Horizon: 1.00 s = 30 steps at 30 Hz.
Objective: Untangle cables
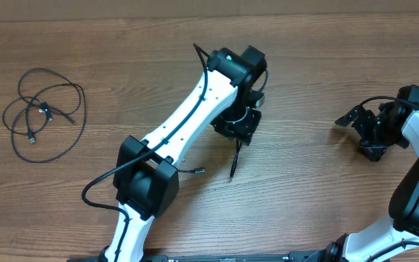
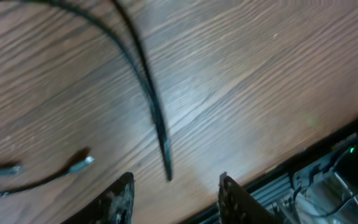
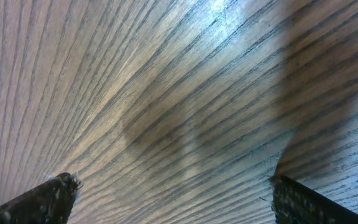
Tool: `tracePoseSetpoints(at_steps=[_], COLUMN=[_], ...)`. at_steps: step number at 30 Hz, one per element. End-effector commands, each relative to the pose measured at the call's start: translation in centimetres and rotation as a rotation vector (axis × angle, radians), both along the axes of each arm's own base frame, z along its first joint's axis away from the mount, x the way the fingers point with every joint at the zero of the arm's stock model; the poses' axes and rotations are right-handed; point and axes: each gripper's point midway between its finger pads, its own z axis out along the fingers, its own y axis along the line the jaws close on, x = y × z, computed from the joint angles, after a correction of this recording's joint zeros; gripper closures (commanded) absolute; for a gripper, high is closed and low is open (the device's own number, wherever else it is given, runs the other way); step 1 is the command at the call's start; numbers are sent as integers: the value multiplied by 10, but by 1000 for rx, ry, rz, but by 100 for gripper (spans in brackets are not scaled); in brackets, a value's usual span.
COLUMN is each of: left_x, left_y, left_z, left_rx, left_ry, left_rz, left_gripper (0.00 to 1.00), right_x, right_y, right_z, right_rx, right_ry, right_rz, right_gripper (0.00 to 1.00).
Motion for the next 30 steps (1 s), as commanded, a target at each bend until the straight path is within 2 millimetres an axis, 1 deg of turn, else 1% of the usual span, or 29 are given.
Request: tracePoseSetpoints(at_steps=[1, 3, 4, 5, 6, 8, 10, 11, 14, 16, 18, 19, 22, 24, 27, 30], left_x=[-12, -18, -21, -22, -22, -18, -15, -15, -9, -6, -4, -4, -1, 0, -1, -1], left_y=[-8, -11, -11, -9, -4, 9, 18, 19, 13, 3, -11, -19, -38, -46, -52, -50], left_z=[-13, -22, -27, -31, -36, -43, -44, -42, -30, -14, 10, 26, 78, 114, 168, 221], left_rx=[21, 27, 35, 51, 85, 164, 217, 218, 187, 122, 22, -37, -207, -304, -432, -535], left_ry=[28, 33, 37, 33, 25, -4, -23, -25, -48, -67, -95, -116, -203, -279, -410, -563], left_rz=[21, 3, -3, -6, 0, 30, 55, 55, 51, 19, -28, -51, -107, -141, -170, -173], left_gripper=[55, 55, 56, 63, 73, 96, 96, 96, 96, 96, 96, 96, 96, 96, 96, 96], right_x=[8, 8, 8, 8, 8, 8, 8, 8, 8, 8, 8, 8, 8, 8, 8, 8], right_y=[-5, -5, -5, -5, -5, -5, -5, -5, -5, -5, -5, -5, -5, -5, -5, -5], right_z=[5, 5, 5, 5, 5, 5, 5, 5, 5, 5, 5, 5, 5, 5, 5, 5], right_rx=[-15, -15, -15, -15, -15, -15, -15, -15, -15, -15, -15, -15, -15, -15, -15, -15], right_ry=[-23, -23, -23, -23, -23, -23, -23, -23, -23, -23, -23, -23, -23, -23, -23, -23], right_rz=[2, 2, 2, 2, 2, 2, 2, 2, 2, 2, 2, 2, 2, 2, 2, 2], right_gripper=[0, 0, 0, 0, 0, 0, 0, 0, 0, 0, 0, 0, 0, 0, 0, 0])
